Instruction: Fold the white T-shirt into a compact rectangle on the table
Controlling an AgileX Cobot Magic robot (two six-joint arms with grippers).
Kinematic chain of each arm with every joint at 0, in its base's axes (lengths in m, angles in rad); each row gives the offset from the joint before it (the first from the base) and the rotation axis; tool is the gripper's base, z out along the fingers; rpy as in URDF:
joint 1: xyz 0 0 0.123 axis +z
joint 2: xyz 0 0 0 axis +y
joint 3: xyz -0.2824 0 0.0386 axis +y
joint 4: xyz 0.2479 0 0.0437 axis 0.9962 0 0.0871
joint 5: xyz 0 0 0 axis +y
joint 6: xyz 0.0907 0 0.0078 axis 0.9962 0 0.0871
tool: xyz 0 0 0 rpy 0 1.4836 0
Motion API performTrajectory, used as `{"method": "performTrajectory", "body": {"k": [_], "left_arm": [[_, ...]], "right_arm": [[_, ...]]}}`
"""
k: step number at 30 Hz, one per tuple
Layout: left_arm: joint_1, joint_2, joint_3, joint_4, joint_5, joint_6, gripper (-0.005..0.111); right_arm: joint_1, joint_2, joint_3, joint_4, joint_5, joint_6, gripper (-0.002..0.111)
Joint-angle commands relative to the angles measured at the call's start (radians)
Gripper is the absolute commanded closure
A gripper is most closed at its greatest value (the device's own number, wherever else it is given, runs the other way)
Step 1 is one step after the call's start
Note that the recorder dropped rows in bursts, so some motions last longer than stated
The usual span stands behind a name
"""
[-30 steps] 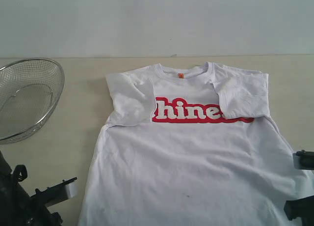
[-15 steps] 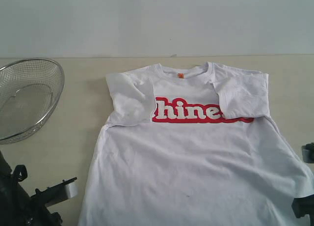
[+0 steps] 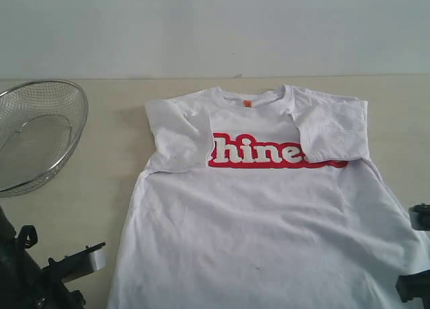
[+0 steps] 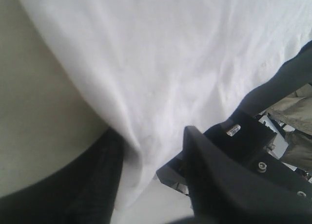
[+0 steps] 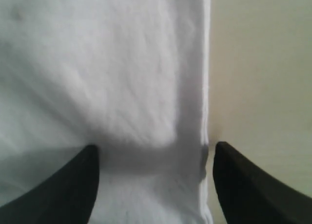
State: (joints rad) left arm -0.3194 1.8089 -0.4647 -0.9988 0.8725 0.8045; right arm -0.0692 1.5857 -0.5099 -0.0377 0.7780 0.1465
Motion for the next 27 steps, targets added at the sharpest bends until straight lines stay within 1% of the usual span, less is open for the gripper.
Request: {"method": "performTrajectory", "body": {"k": [1,8,10,12,16,21,22,23,26,27], "left_arm": [[-0.007,0.005,0.001,0.019,-0.091,0.004,0.066],[-0.007,0.005,0.001,0.019,-0.091,0.004,0.066],[-0.007,0.005,0.001,0.019,-0.091,0.004,0.067],[-0.007,0.005,0.001,0.019,-0.091,0.004,0.067],[-0.007,0.005,0.001,0.019,-0.091,0.004,0.067],[-0.007,0.005,0.001,0.019,-0.091,0.004,0.067],[-0.007,0.005,0.001,0.019,-0.094,0.012,0.070],[-0.007,0.005,0.001,0.019,-0.102,0.022,0.074],[-0.007,0.005,0.001,0.017,-0.131,0.053,0.094],[-0.007,0.005,0.001,0.016,-0.136,0.064,0.103]], "right_arm": [[-0.002,0.043,0.009,0.007,-0.008,-0.001,0.047],[-0.002,0.054,0.009,0.087,-0.008,-0.097,0.048],[-0.002,0.054,0.009,0.106,-0.008,-0.114,0.050],[-0.002,0.054,0.009,0.121,-0.005,-0.132,0.058],[-0.002,0.054,0.009,0.121,-0.004,-0.132,0.079],[-0.002,0.054,0.009,0.143,0.000,-0.134,0.102],[-0.002,0.054,0.008,0.145,0.000,-0.134,0.107],[-0.002,0.054,0.002,0.148,0.000,-0.134,0.108],[-0.002,0.054,-0.017,0.160,0.014,-0.134,0.108],[-0.002,0.054,-0.021,0.160,0.014,-0.134,0.108]]}}
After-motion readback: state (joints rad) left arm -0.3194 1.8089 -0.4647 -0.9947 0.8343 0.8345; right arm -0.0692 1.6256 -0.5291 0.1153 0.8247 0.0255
